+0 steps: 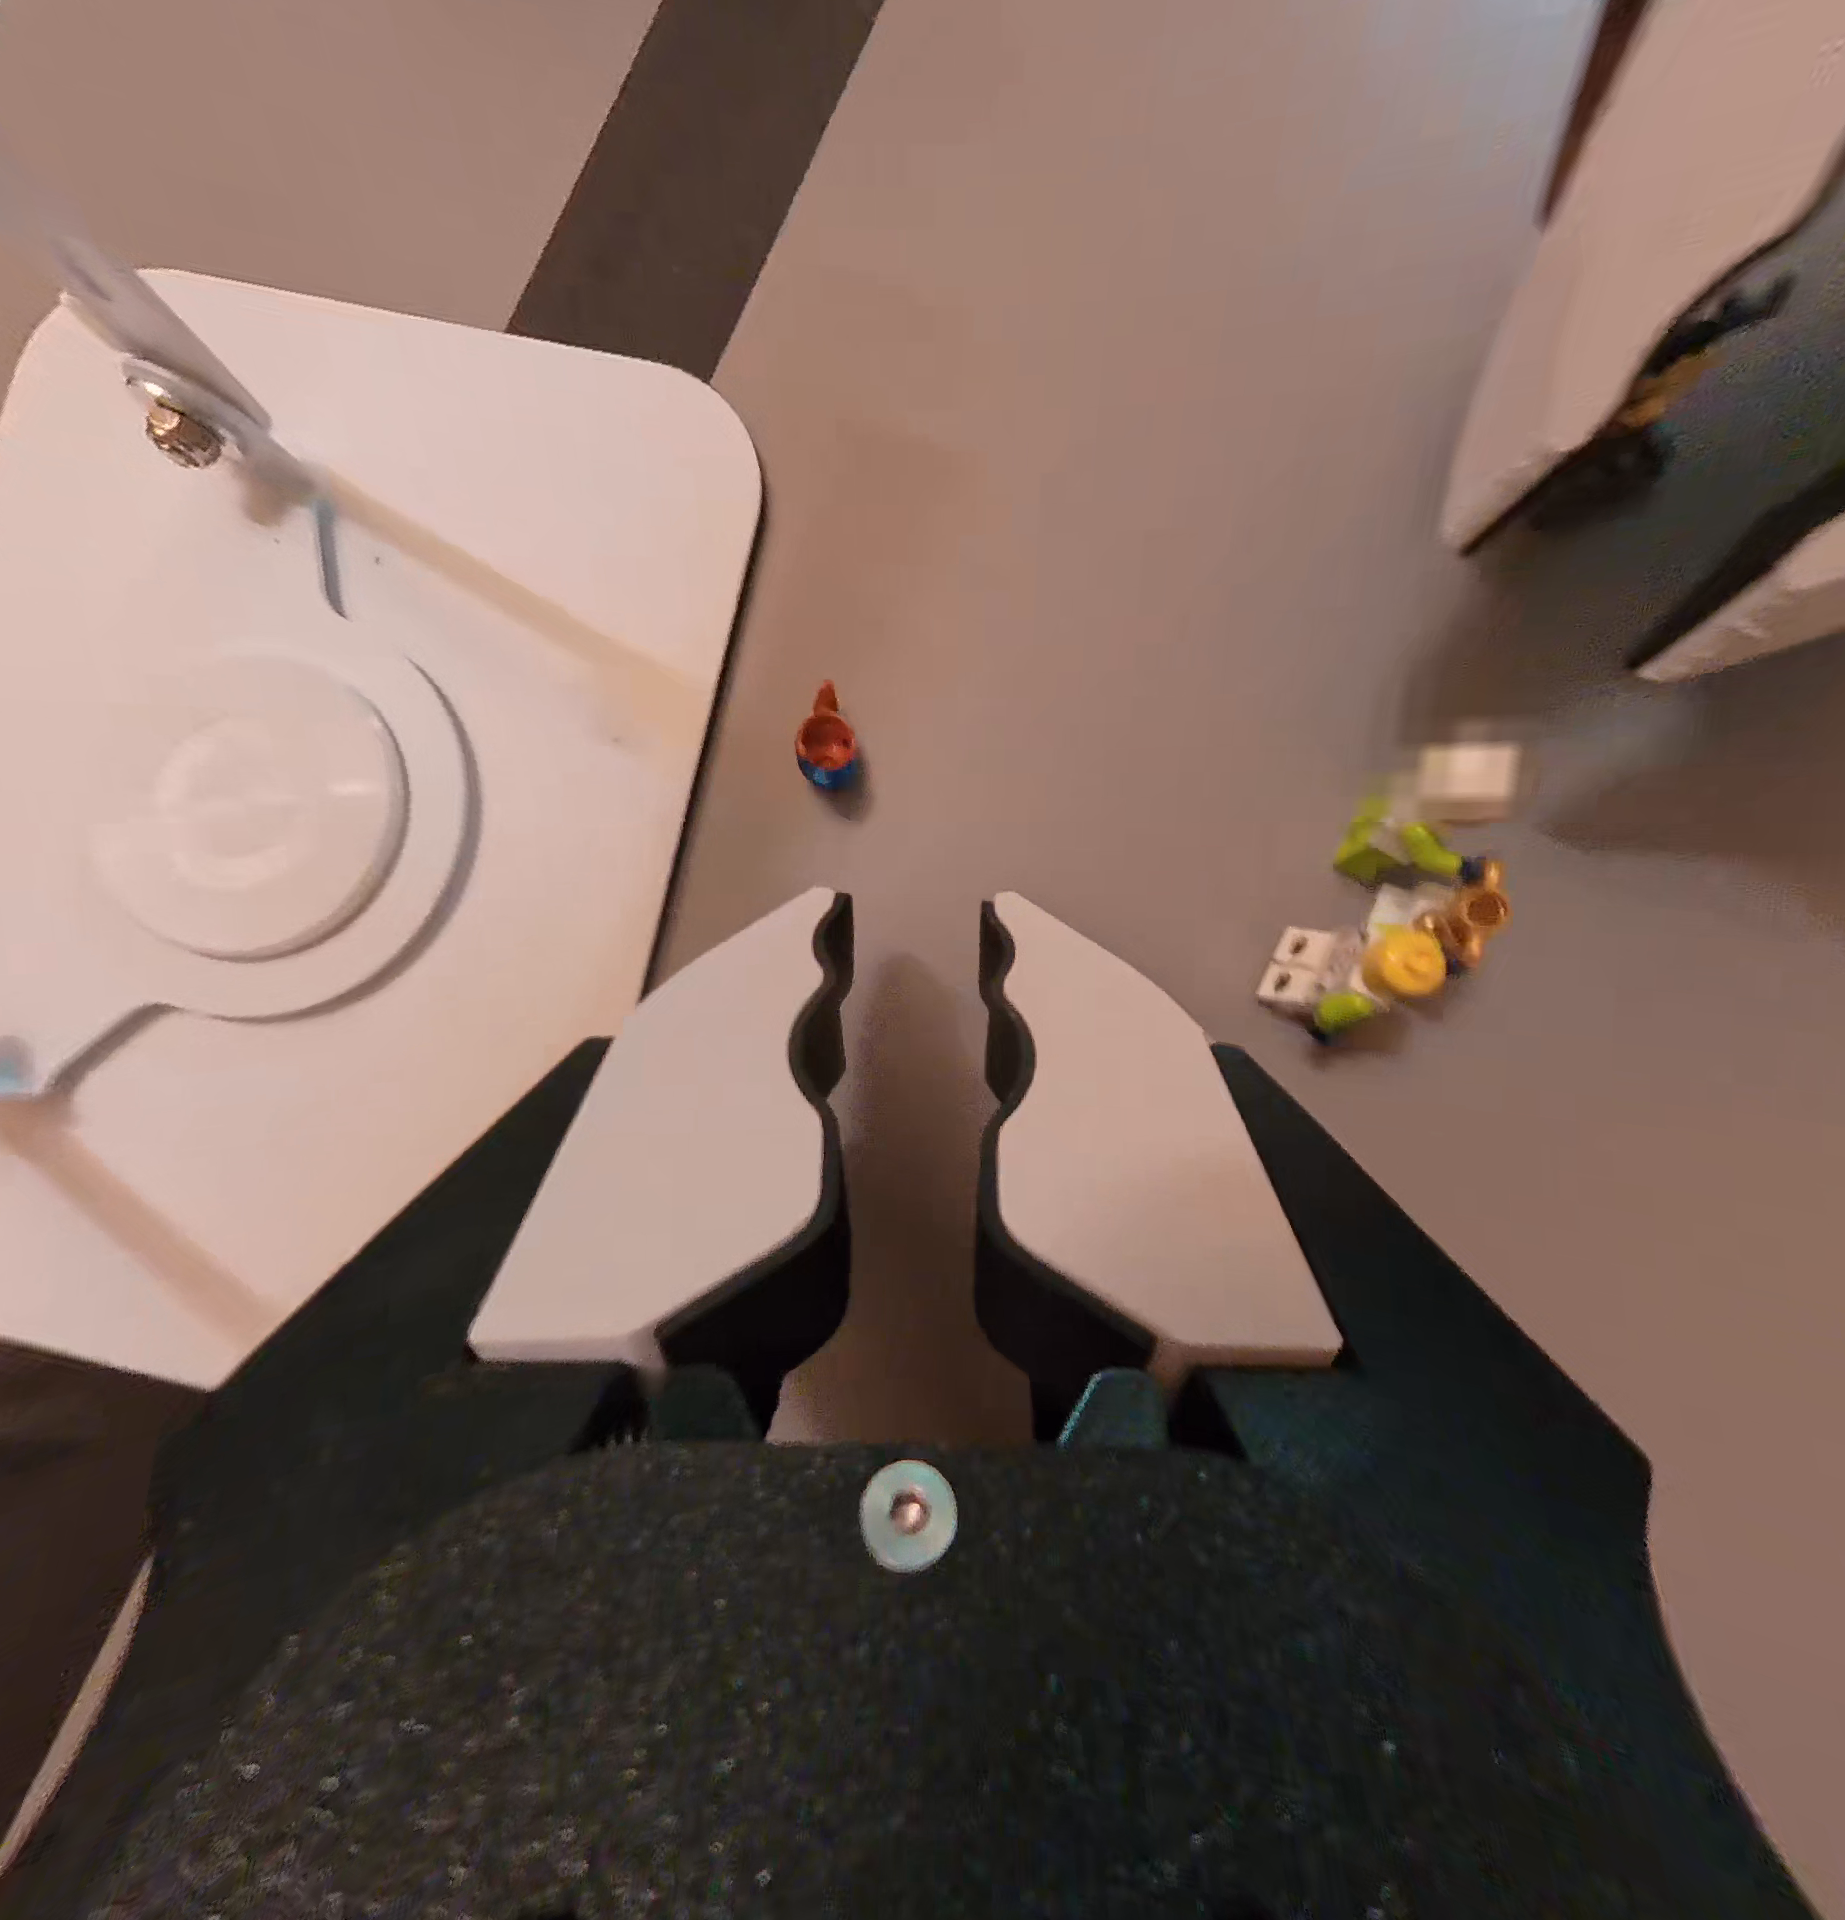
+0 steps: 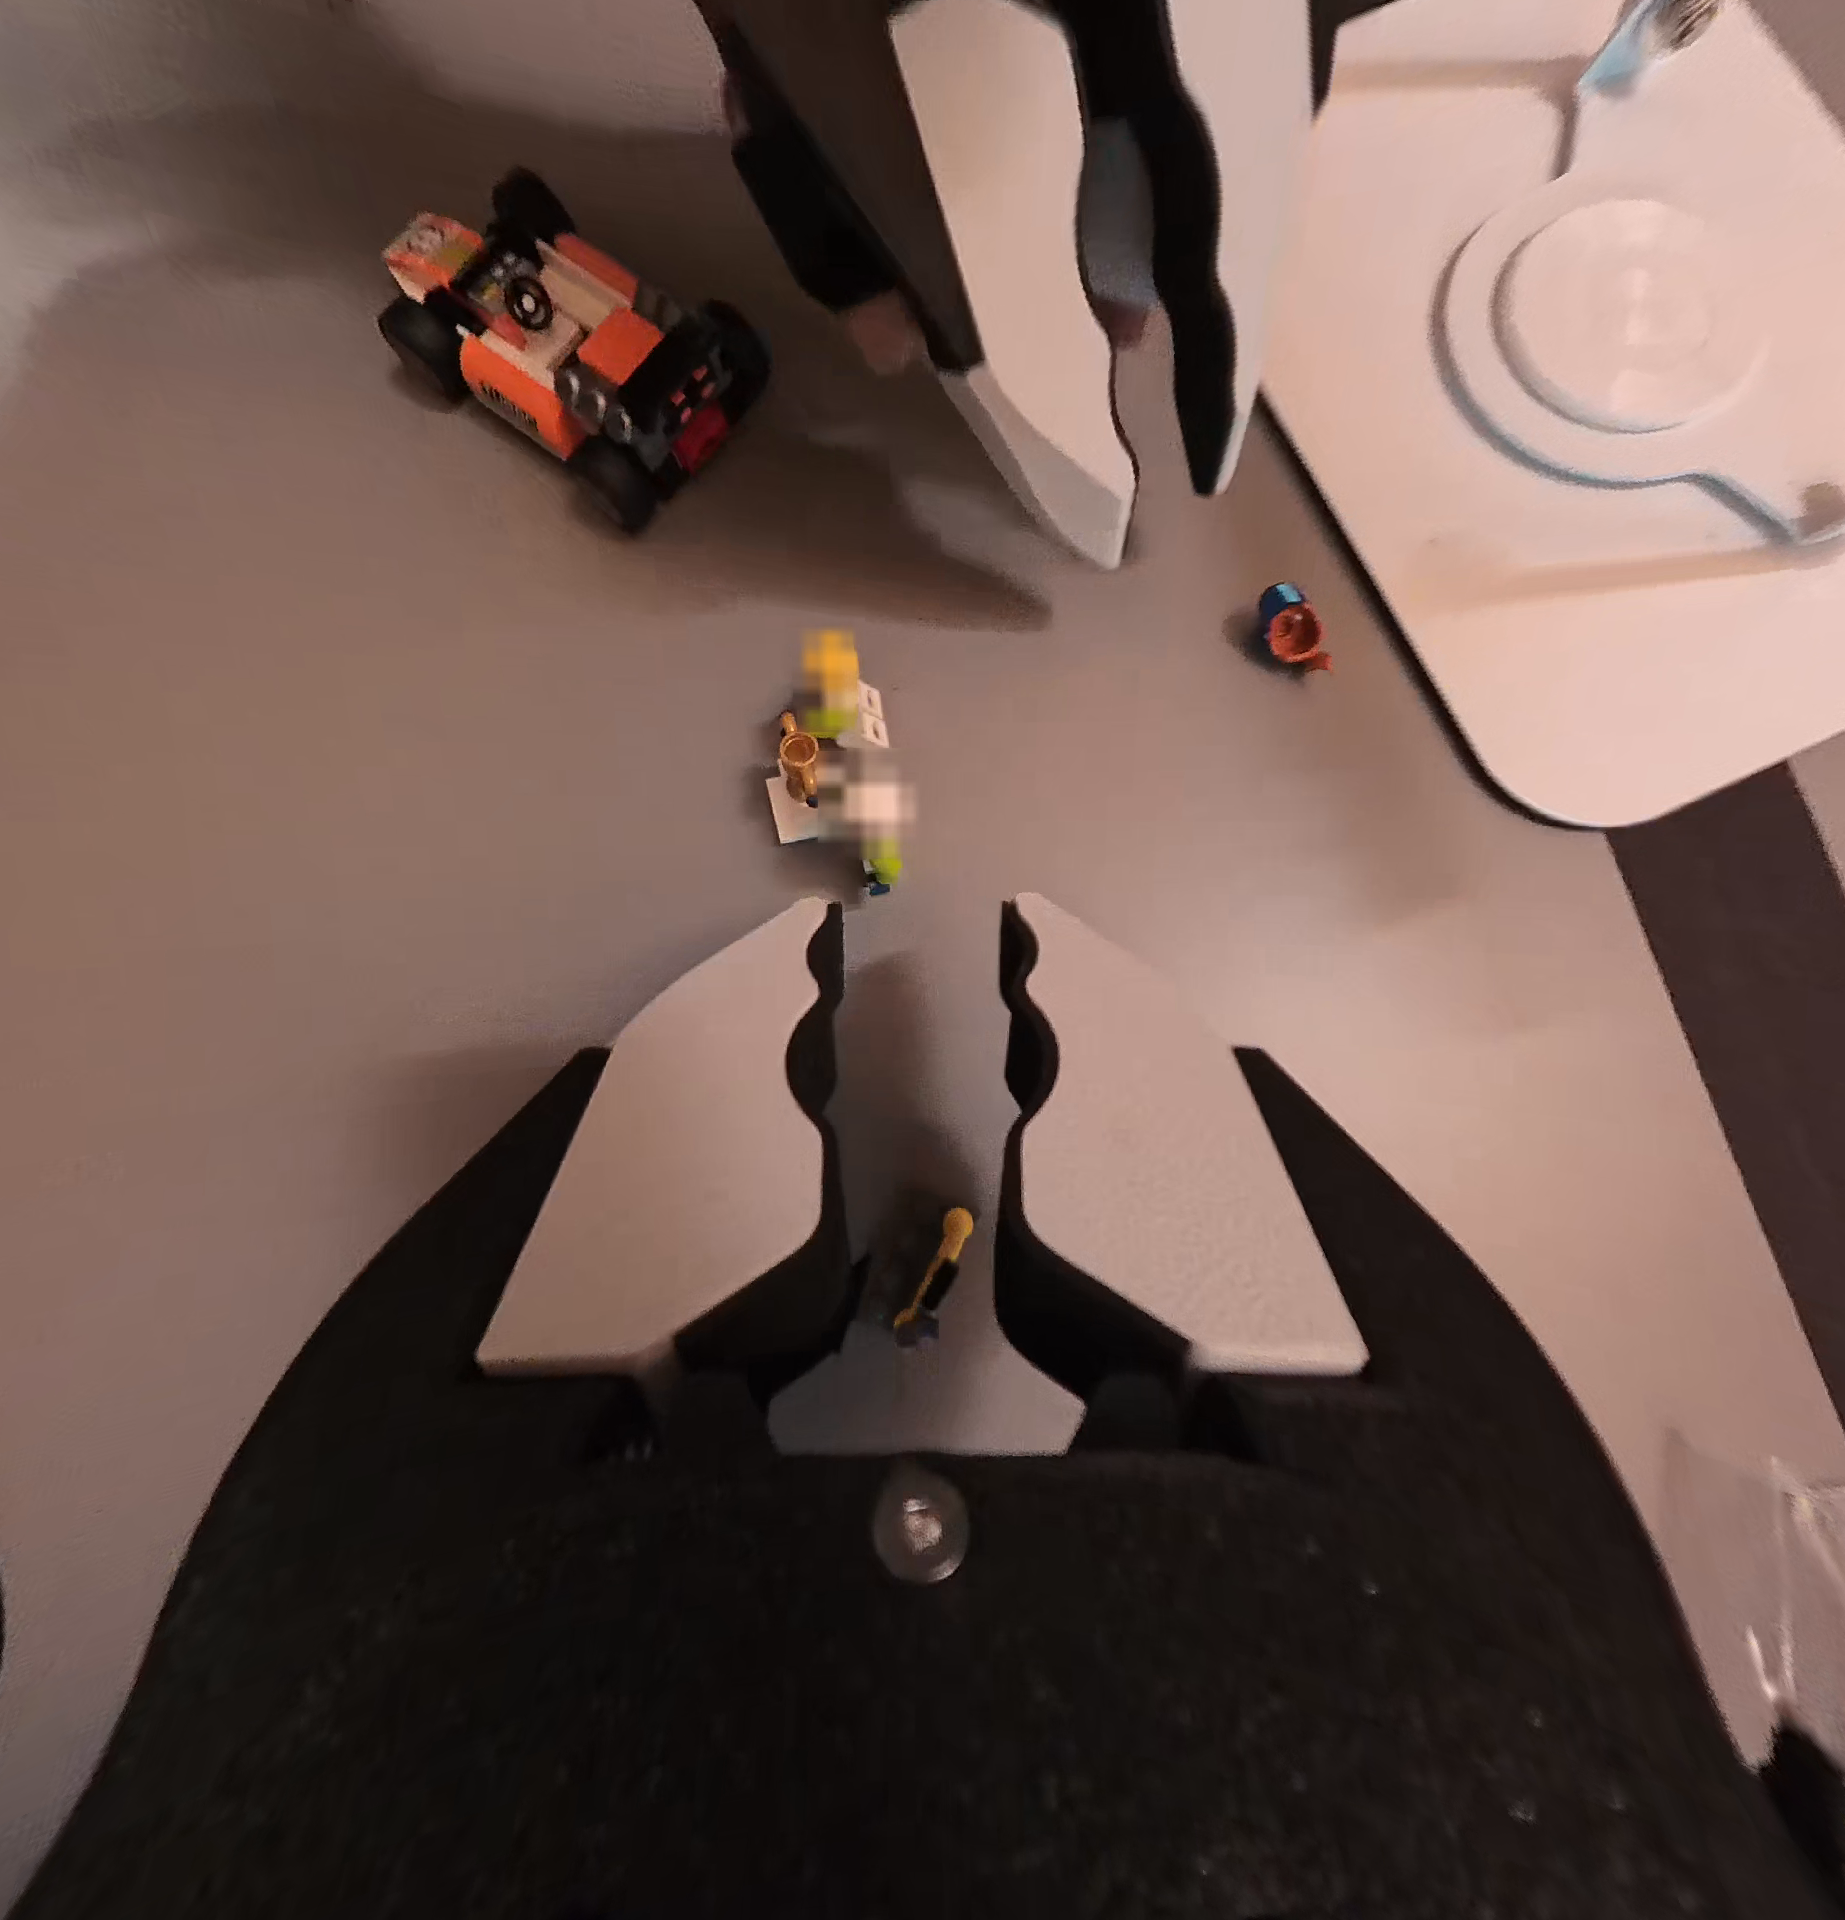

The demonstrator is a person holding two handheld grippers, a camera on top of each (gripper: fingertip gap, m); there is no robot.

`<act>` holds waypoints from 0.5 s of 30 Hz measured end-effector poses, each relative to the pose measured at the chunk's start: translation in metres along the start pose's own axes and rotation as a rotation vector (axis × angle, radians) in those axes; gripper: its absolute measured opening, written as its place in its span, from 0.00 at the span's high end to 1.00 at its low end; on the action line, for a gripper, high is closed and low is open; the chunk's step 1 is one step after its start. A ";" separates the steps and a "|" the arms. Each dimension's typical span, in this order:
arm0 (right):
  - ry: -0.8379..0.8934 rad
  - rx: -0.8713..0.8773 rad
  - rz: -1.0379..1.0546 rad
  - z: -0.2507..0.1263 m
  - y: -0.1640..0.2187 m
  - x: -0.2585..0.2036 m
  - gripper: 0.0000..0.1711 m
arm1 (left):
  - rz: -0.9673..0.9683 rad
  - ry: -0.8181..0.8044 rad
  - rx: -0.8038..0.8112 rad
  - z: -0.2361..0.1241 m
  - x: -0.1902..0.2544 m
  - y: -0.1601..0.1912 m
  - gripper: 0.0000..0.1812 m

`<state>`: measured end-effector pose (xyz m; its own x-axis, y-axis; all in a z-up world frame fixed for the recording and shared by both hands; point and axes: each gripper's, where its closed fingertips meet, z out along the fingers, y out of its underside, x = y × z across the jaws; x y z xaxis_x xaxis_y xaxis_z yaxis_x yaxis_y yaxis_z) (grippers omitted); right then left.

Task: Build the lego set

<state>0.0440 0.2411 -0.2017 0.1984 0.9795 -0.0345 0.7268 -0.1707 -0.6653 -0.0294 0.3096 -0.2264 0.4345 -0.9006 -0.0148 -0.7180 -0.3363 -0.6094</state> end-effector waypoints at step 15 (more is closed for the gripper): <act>0.104 0.285 0.046 -0.041 0.016 -0.016 0.84 | 0.062 -0.046 -0.016 0.037 -0.014 -0.016 0.93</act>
<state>0.0800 0.2187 -0.1814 0.3033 0.9529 -0.0028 0.5047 -0.1631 -0.8477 -0.0041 0.3381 -0.2453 0.4131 -0.9064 -0.0883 -0.7525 -0.2851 -0.5936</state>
